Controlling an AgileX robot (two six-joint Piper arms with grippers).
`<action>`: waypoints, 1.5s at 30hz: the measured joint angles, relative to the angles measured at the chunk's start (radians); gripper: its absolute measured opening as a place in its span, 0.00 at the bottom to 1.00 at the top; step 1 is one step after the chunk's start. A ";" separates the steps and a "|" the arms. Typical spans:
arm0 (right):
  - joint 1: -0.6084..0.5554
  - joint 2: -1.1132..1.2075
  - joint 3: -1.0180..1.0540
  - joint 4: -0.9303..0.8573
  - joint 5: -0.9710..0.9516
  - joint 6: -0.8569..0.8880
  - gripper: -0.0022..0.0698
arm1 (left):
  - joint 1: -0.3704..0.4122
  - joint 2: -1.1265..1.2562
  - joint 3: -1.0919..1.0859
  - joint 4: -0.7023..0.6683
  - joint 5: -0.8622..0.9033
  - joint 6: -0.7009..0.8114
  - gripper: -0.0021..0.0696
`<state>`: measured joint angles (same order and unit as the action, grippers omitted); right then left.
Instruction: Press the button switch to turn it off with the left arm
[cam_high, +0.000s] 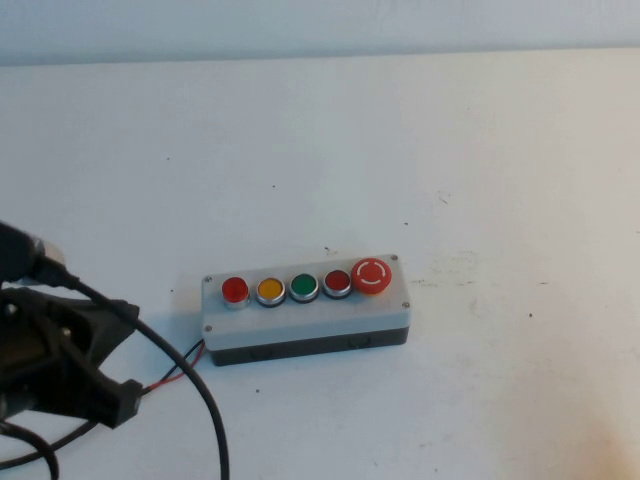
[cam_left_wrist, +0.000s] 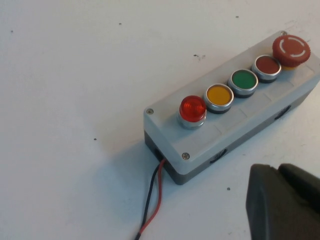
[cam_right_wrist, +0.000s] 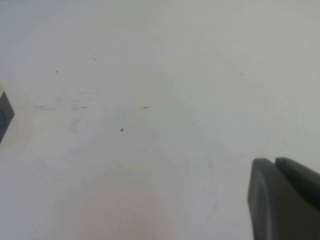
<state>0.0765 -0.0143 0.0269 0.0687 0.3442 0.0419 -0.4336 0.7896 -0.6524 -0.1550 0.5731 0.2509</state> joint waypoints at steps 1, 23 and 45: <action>0.000 0.000 0.000 0.000 0.000 0.000 0.01 | 0.000 0.000 0.000 0.002 0.000 0.005 0.02; 0.000 0.000 0.000 0.000 0.000 0.000 0.01 | 0.001 -0.558 0.471 -0.045 -0.757 0.186 0.02; 0.000 0.000 0.000 0.000 0.000 0.000 0.01 | 0.190 -0.800 0.677 0.049 -0.349 -0.037 0.02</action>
<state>0.0765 -0.0143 0.0269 0.0687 0.3442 0.0419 -0.2432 -0.0108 0.0249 -0.1062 0.2243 0.2135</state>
